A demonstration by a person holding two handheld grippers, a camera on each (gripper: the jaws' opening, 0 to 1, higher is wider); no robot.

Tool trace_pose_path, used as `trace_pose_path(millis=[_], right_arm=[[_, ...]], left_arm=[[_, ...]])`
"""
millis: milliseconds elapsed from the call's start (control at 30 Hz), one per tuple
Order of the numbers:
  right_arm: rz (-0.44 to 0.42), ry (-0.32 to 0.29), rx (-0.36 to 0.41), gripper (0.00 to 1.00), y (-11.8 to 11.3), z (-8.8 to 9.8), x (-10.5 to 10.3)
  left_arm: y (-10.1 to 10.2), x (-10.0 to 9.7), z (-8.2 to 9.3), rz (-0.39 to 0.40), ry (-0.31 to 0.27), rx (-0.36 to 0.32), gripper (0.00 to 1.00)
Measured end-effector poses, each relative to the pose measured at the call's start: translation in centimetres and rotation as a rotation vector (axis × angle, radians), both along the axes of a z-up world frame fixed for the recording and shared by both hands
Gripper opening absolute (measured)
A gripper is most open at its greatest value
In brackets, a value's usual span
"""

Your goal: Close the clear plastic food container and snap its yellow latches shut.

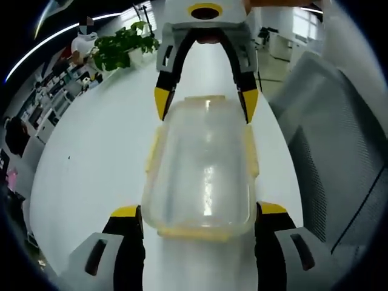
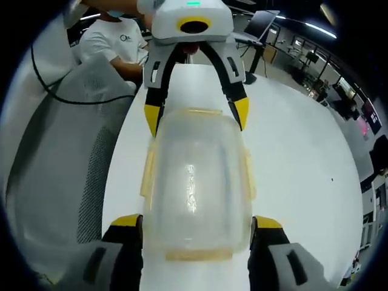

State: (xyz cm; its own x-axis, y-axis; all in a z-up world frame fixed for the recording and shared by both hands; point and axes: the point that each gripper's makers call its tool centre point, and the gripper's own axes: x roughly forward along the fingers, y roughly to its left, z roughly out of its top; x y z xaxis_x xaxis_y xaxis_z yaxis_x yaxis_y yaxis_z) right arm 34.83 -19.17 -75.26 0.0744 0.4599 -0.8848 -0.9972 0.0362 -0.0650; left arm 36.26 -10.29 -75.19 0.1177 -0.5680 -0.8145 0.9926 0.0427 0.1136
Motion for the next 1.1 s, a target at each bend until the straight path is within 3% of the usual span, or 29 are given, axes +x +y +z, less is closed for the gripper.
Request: trace_pose_path(millis=[467, 733, 1100], right_arm=[[0.047, -0.004, 0.009, 0.71, 5.1, 0.0, 0.1], [0.050, -0.003, 0.023, 0.71, 5.4, 0.1, 0.6], [0.054, -0.005, 0.026, 0.71, 5.6, 0.1, 3.7]], left_arm=[[5.0, -0.3, 0.0, 0.048, 0.000, 0.020, 0.73], [5.3, 0.2, -0.1, 0.044, 0.002, 0.041, 0.73], [5.7, 3.3, -0.2, 0.049, 0.001, 0.061, 0.72]])
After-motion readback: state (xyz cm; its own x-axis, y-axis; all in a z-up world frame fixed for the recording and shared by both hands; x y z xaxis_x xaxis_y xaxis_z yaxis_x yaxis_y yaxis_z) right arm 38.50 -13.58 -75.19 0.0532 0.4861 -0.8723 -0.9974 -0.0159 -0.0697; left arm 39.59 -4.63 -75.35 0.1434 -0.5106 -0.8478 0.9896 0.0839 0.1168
